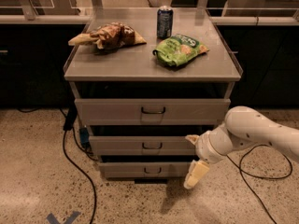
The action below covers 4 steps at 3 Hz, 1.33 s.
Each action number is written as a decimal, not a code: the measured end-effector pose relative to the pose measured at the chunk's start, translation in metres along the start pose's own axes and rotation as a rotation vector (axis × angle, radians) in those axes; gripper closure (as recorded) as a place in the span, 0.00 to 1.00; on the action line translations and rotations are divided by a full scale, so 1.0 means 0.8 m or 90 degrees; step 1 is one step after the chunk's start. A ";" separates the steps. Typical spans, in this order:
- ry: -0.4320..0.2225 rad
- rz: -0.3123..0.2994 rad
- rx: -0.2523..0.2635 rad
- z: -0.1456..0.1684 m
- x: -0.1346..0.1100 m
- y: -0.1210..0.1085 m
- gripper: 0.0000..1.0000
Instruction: Open middle drawer
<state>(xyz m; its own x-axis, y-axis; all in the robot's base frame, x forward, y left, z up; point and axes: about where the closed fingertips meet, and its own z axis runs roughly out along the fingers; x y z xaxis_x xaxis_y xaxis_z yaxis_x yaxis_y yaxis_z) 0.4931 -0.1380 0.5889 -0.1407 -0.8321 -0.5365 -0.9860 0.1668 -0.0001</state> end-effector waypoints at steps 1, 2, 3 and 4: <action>0.009 -0.001 0.003 0.038 0.014 -0.009 0.00; 0.050 -0.011 0.031 0.070 0.019 -0.021 0.00; 0.076 -0.023 0.066 0.100 0.017 -0.034 0.00; 0.063 -0.026 0.097 0.126 0.010 -0.051 0.00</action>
Offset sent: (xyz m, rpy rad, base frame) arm 0.0402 0.0255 -0.0854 -0.1919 -0.0973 -0.0478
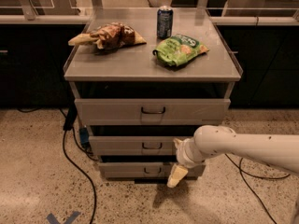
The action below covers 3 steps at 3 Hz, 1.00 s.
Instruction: Open middle drawer
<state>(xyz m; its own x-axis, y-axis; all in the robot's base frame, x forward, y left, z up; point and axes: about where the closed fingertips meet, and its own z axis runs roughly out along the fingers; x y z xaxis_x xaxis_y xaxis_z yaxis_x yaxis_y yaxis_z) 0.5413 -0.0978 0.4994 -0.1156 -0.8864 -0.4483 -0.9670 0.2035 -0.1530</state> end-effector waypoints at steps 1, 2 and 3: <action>-0.004 -0.003 -0.009 0.009 0.001 0.000 0.00; -0.051 -0.006 -0.034 0.030 0.003 -0.006 0.00; -0.050 -0.054 -0.018 0.052 0.002 -0.023 0.00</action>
Offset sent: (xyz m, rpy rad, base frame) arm 0.0375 0.0071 -0.0365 0.1853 -0.0041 0.1348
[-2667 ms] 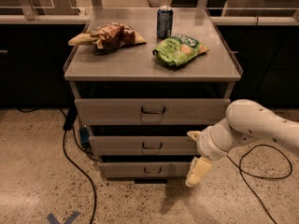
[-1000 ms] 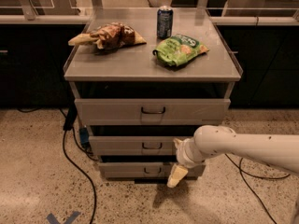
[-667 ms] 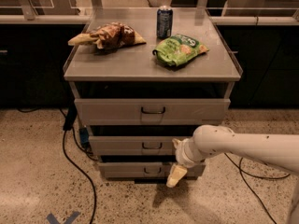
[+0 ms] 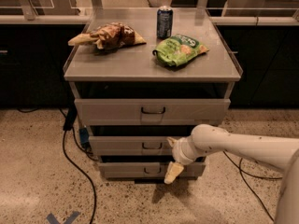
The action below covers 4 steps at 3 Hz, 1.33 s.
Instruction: Open middle drawer
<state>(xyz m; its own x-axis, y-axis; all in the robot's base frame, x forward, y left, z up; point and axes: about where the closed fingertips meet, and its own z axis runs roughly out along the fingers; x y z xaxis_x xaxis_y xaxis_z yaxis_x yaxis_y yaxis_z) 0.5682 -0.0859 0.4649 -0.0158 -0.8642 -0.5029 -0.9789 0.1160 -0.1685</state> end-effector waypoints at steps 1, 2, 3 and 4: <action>-0.006 -0.052 0.042 0.028 -0.011 -0.023 0.00; -0.015 -0.092 0.053 0.059 -0.020 -0.039 0.00; -0.045 -0.108 0.046 0.088 -0.021 -0.052 0.00; -0.047 -0.110 0.047 0.090 -0.015 -0.061 0.00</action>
Offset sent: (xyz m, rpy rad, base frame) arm 0.0661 0.0536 -0.0465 -0.0080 -0.2025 0.1477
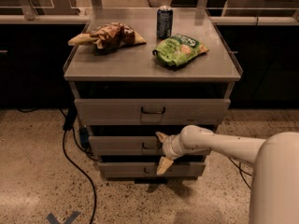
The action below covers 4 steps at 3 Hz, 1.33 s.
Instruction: Open middle drawer
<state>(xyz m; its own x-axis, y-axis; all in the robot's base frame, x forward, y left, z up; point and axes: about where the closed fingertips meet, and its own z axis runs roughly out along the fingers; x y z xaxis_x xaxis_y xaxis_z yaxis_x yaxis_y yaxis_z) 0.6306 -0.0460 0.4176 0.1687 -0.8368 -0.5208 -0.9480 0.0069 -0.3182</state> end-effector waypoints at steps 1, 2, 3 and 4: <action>0.009 -0.021 0.006 0.003 0.009 -0.025 0.00; -0.010 0.012 -0.015 0.001 0.025 -0.040 0.00; -0.007 0.064 -0.119 0.007 0.029 -0.020 0.00; -0.002 0.063 -0.125 0.009 0.026 -0.013 0.00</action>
Offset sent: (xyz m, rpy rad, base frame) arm 0.0416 -0.0320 0.0032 0.0451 0.0579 -0.0017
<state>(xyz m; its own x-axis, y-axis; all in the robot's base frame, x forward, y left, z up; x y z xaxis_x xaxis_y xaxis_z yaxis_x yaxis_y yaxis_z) 0.6458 -0.0599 0.4043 0.0723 -0.8353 -0.5451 -0.9943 -0.0173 -0.1053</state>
